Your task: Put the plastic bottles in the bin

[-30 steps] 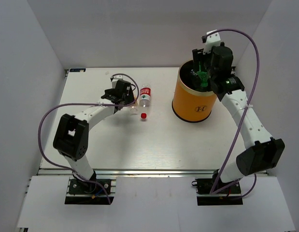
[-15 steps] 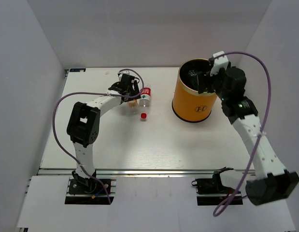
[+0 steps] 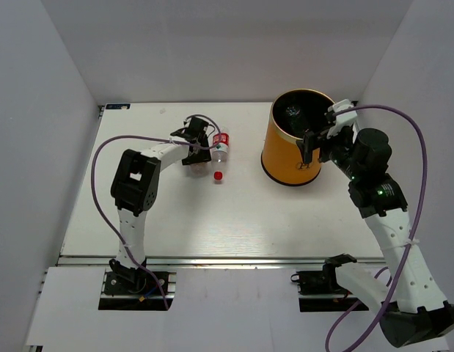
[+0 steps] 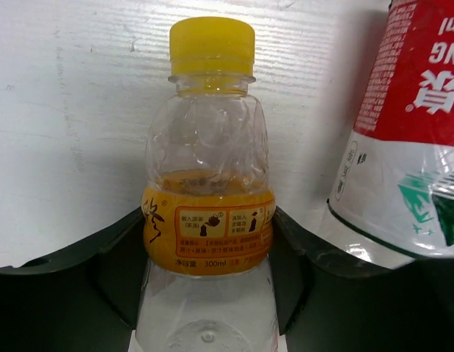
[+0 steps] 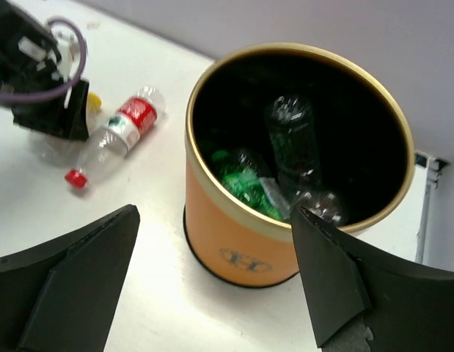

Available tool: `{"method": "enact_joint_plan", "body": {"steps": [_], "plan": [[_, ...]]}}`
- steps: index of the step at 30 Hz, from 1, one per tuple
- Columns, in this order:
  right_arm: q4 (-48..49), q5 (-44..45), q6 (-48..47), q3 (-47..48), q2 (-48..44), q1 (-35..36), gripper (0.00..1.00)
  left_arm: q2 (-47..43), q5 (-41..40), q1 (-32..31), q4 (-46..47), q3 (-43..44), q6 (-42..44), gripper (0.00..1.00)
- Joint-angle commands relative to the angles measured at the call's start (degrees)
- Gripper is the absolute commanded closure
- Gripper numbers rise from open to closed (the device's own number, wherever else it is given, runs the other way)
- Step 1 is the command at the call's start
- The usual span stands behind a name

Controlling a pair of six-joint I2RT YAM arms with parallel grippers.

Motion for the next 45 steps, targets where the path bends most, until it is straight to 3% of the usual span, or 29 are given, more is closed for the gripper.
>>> {"method": "enact_joint_plan", "body": {"steps": [1, 2, 3, 4, 5, 6, 7, 12, 15, 17, 18, 21, 26, 34, 37, 38, 39, 40, 41, 42, 43, 45], "plan": [[-1.0, -1.9, -0.1, -1.4, -1.0, -0.4, 0.11, -4.4, -1.5, 0.3, -2.7, 1.9, 1.4, 0.77], [-1.2, -3.1, -1.3, -1.6, -1.3, -0.2, 0.15, -7.5, -2.5, -0.2, -2.7, 1.9, 2.1, 0.85], [-1.8, -3.6, -1.5, -2.6, -1.3, -0.3, 0.23, -9.4, -5.1, -0.7, -2.7, 2.9, 3.6, 0.85], [-2.4, -3.7, -1.9, -3.0, -2.0, -0.2, 0.39, -11.2, -5.1, -1.4, -2.0, 3.7, 4.6, 0.88], [-2.4, -5.3, -2.3, -3.4, -2.6, -0.2, 0.86, -13.0, -3.3, -1.4, -1.4, 4.3, 5.5, 0.91], [-2.5, -6.2, -2.5, -4.3, -3.0, -0.2, 1.00, -16.2, -1.7, -1.9, -0.4, 5.4, 6.7, 0.93], [-2.9, -7.2, -3.2, -5.3, -3.4, -0.2, 1.00, -17.7, -0.6, -1.9, 0.4, 6.2, 6.7, 0.94], [-9.5, -20.5, -8.7, -7.8, -5.5, -0.2, 1.00, -20.3, 11.7, -4.0, 4.7, 16.0, 8.8, 0.99], [-16.4, -28.0, -17.9, -9.5, -4.9, 0.0, 1.00, -16.6, 19.9, -6.2, 6.3, 23.6, 9.8, 0.99], [-24.1, -38.4, -29.1, -10.4, -2.7, 0.2, 1.00, -13.0, 25.3, -8.3, 7.5, 29.4, 10.4, 0.99], [-26.1, -39.5, -33.5, -10.5, -2.2, 0.4, 0.99, -11.6, 26.4, -8.4, 7.5, 31.4, 10.4, 0.99], [-29.3, -39.2, -36.5, -12.6, -1.8, 0.6, 0.97, -5.8, 30.1, -11.0, 8.1, 39.4, 10.9, 0.99], [-23.9, -35.7, -34.2, -18.2, -7.2, 0.5, 0.96, 2.2, 36.0, -14.5, 12.6, 48.4, 9.1, 0.95], [-23.5, -35.6, -33.6, -20.4, -7.7, 0.5, 0.96, 5.8, 37.3, -16.8, 30.0, 45.7, 4.7, 0.86], [-23.2, -35.4, -33.5, -21.3, -7.8, 0.3, 0.96, 6.6, 35.1, -17.8, 30.7, 45.7, 4.1, 0.80], [-22.3, -35.4, -33.2, -21.5, -7.8, 0.4, 0.92, 7.3, 34.5, -17.8, 30.1, 45.7, 3.6, 0.59], [-22.1, -34.3, -32.1, -21.5, -7.9, 0.4, 0.81, 7.3, 34.0, -17.8, 29.4, 46.3, 3.6, 0.48], [-21.7, -34.1, -31.9, -21.7, -7.8, 0.5, 0.63, 8.1, 34.0, -17.8, 28.4, 46.3, 3.6, 0.37], [-21.0, -33.5, -31.8, -21.5, -7.3, 0.4, 0.35, 8.1, 34.0, -17.8, 27.2, 46.3, 3.6, 0.12], [-20.8, -33.4, -31.2, -21.3, -7.0, 0.6, 0.24, 8.1, 32.9, -17.8, 26.7, 46.3, 3.6, 0.01], [-19.9, -33.3, -30.7, -21.2, -6.7, 0.7, 0.16, 8.1, 32.9, -17.8, 26.1, 46.3, 4.1, 0.01], [-17.5, -33.0, -29.2, -21.0, -4.5, 0.7, 0.12, 7.3, 31.4, -17.8, 25.6, 45.7, 4.1, 0.01]]}}
